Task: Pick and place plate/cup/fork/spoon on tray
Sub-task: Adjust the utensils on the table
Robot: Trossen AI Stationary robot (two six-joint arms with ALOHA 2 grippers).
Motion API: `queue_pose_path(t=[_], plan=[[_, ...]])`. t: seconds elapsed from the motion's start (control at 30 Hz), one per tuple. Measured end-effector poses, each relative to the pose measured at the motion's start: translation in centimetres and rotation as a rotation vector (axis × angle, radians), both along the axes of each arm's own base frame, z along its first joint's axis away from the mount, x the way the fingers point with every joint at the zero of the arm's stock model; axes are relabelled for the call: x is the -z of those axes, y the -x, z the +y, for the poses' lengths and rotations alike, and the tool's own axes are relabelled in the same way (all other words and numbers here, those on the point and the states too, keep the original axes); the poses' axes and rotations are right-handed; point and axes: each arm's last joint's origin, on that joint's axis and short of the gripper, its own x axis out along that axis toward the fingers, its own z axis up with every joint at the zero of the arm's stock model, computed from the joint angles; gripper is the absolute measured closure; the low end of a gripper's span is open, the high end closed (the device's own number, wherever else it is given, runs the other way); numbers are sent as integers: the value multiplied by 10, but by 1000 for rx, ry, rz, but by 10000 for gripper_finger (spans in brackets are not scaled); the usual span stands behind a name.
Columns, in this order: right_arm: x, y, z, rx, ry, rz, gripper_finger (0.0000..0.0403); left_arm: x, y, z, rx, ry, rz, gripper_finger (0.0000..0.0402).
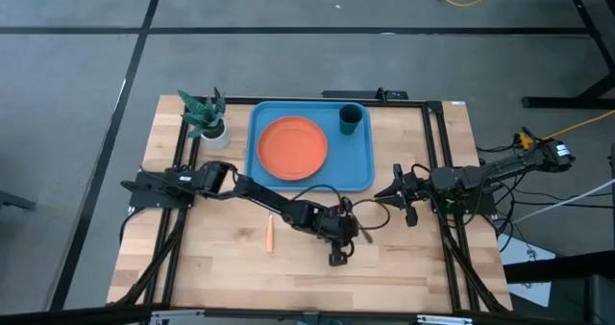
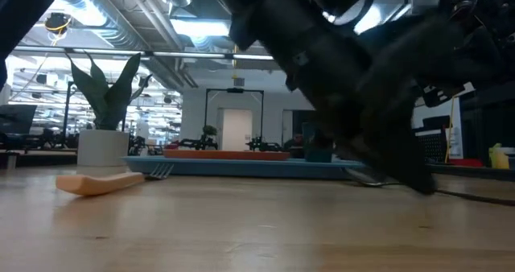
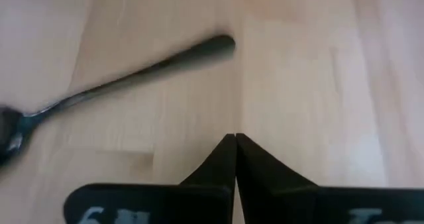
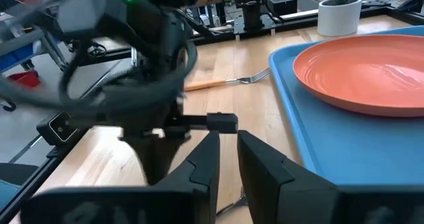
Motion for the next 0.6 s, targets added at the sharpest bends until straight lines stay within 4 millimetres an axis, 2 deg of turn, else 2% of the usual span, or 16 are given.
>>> queue_pose_path(t=[0.13, 0.27, 0.47, 0.6], plan=[[1, 0, 0, 0, 1, 5, 343, -6, 0, 0, -4, -17, 44, 401], [0, 0, 0, -1, 1, 4, 343, -34, 7, -2, 12, -114, 190, 401], [1, 0, 0, -1, 2, 11, 343, -74, 48, -6, 19, -351, 618, 401], [1, 0, 0, 0, 2, 11, 343, -73, 82, -8, -6, -472, 926, 401]])
